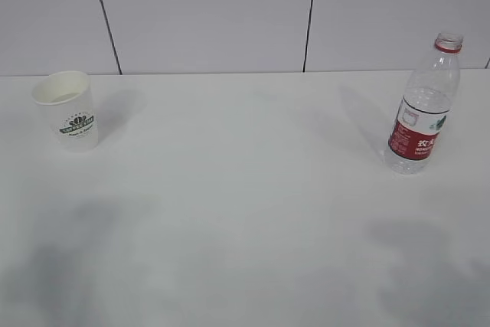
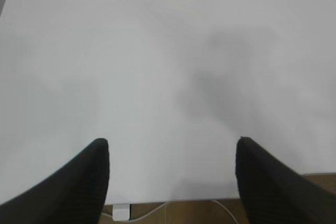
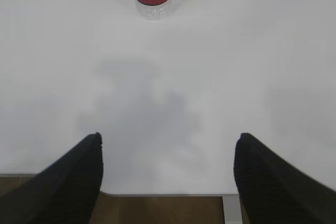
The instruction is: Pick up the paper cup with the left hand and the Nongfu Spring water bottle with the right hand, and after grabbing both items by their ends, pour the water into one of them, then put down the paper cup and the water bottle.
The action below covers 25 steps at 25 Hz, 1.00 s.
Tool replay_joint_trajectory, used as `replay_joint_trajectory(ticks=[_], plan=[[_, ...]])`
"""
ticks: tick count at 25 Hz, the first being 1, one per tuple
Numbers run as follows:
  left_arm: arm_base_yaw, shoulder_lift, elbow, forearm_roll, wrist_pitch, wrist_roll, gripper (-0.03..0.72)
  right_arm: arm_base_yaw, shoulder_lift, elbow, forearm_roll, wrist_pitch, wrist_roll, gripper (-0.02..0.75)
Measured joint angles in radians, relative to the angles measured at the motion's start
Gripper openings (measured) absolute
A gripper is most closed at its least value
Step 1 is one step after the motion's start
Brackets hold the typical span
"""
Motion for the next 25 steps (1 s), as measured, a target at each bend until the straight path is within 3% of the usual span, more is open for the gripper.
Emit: replay_joint_trajectory(ticks=[7, 25], plan=[[0.000, -0.178, 0.000, -0.002, 0.000, 0.000, 0.550, 0.000, -0.104, 0.000, 0.000, -0.001, 0.000, 0.585], [-0.004, -0.184, 0.000, -0.008, 0.002, 0.000, 0.549, 0.000, -0.106, 0.000, 0.000, -0.001, 0.000, 0.585]])
